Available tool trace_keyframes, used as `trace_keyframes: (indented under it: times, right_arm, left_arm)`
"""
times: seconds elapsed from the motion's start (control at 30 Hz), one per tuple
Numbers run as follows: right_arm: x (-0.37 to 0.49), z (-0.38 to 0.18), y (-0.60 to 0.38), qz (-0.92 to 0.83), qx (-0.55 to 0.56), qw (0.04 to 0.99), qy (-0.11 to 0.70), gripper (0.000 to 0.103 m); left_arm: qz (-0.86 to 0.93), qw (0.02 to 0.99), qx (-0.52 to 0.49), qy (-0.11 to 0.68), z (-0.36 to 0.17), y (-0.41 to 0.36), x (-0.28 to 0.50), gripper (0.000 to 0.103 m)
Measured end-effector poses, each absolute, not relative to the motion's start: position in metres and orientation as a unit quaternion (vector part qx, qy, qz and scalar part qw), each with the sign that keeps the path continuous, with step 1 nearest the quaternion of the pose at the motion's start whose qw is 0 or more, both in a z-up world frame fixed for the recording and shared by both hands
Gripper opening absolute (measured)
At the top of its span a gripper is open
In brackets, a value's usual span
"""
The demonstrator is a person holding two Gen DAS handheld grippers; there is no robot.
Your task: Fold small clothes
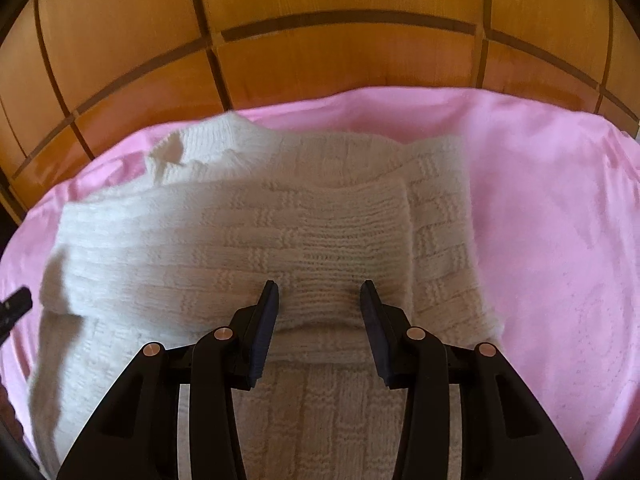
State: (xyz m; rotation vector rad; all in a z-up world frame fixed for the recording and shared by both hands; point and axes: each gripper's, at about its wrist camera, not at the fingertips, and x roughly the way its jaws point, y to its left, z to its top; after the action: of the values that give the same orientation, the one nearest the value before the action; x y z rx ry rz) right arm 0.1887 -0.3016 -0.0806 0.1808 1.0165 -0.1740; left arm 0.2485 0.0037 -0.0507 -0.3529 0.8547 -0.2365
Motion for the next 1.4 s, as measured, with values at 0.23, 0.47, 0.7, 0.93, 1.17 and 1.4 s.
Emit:
trace_keyframes:
  times: [0.23, 0.47, 0.7, 0.93, 1.17, 1.4]
  right_arm:
    - [0.207, -0.094, -0.3, -0.088, 0.05, 0.866, 0.49, 0.06]
    - [0.205, -0.111, -0.298, -0.086, 0.04, 0.879, 0.467, 0.068]
    - [0.205, -0.11, -0.298, -0.088, 0.04, 0.879, 0.467, 0.07]
    - [0.183, -0.083, -0.294, -0.078, 0.066, 0.875, 0.474, 0.087]
    - [0.132, -0.068, -0.301, -0.079, 0.09, 0.865, 0.488, 0.087]
    - [0.081, -0.061, -0.318, -0.098, 0.097, 0.855, 0.499, 0.087]
  left_arm:
    - [-0.121, 0.888, -0.106, 0.431, -0.067, -0.024, 0.309, 0.036]
    - [-0.109, 0.888, -0.101, 0.435, -0.097, -0.021, 0.32, 0.038]
    - [-0.096, 0.895, -0.085, 0.428, -0.061, -0.017, 0.282, 0.059]
    - [-0.097, 0.91, -0.066, 0.397, -0.024, -0.003, 0.228, 0.069]
    - [-0.11, 0.913, -0.067, 0.387, -0.012, 0.009, 0.189, 0.074]
    - [-0.11, 0.908, -0.073, 0.397, -0.022, 0.022, 0.161, 0.077]
